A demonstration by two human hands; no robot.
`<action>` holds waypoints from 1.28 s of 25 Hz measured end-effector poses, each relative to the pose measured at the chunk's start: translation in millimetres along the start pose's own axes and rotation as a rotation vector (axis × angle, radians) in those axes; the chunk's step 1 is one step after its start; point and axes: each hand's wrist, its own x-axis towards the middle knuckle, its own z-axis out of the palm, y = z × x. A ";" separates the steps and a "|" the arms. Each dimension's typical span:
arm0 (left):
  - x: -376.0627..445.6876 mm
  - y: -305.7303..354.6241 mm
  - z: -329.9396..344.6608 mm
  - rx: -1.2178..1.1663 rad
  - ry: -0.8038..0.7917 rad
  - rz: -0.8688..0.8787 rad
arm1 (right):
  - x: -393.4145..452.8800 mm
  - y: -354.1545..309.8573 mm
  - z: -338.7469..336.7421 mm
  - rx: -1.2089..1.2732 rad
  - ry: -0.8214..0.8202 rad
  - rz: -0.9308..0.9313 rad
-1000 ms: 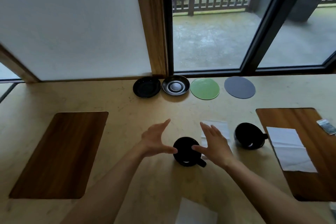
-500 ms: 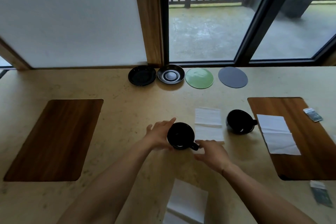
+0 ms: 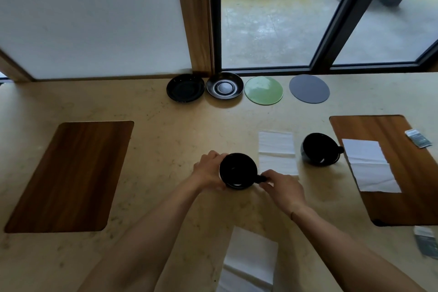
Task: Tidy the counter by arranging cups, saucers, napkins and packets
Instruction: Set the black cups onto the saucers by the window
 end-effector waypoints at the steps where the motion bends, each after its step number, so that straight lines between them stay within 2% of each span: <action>1: -0.6 -2.9 2.7 -0.044 0.014 -0.003 | 0.7 0.1 -0.2 0.009 0.007 0.002; 5: -8.2 -5.9 12.0 -0.292 0.079 0.025 | 3.2 -1.8 0.5 0.010 0.028 0.002; 8: -13.5 -6.8 15.8 -0.389 0.116 0.020 | 6.7 -3.8 -0.1 0.006 0.030 0.007; 18: -29.6 -37.7 -8.0 -0.403 0.256 0.009 | 22.3 -44.0 -10.1 -0.026 0.086 -0.116; 24: -32.5 -64.4 -58.9 -0.431 0.284 -0.042 | 50.7 -95.4 -33.4 -0.010 0.096 -0.206; 32: -0.7 -98.3 -128.5 -0.434 0.358 -0.012 | 109.7 -150.7 -56.1 -0.021 0.212 -0.341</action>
